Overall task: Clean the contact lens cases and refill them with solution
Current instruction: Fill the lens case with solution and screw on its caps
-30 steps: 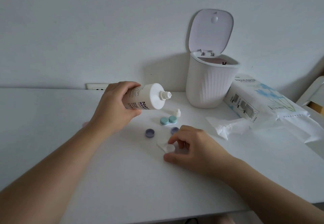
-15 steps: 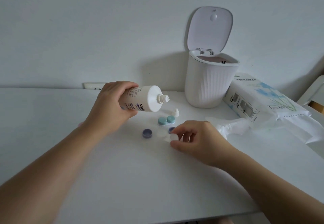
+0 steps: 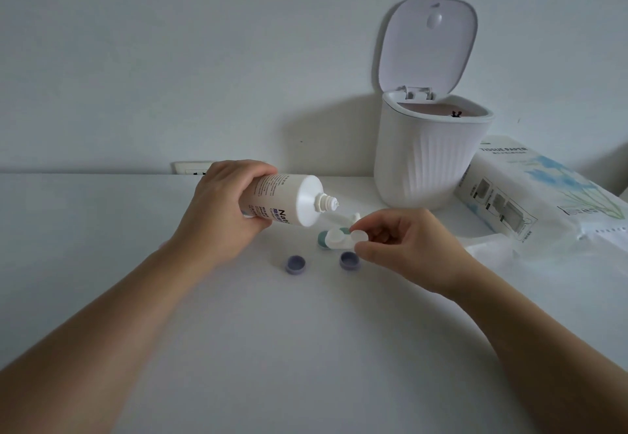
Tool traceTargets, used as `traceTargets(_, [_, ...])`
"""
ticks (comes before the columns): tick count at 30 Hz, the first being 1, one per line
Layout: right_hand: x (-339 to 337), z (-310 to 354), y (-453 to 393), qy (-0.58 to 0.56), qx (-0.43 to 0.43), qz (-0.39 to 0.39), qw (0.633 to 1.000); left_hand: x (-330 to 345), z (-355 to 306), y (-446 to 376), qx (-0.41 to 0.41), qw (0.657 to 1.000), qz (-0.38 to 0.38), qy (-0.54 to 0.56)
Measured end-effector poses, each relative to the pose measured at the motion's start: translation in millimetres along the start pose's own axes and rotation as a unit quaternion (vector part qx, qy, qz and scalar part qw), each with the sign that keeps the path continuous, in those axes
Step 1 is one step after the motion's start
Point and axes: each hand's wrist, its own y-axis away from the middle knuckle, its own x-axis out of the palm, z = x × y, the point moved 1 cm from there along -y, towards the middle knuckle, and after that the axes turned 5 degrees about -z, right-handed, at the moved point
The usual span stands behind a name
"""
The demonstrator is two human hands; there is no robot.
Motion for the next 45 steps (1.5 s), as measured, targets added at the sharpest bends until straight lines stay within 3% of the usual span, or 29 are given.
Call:
traceTargets(14, [-3.5,-0.9,7.7,-0.006,-0.035,-0.036,0.999,7.7,0.4,2.0,0.041,0.999,-0.003,-0.025])
traceTargets(45, [-0.8,-5.3,9.8,-0.007,-0.034,-0.009,0.999,7.8,-0.9,0.2,0.090,0.993,-0.029,-0.070])
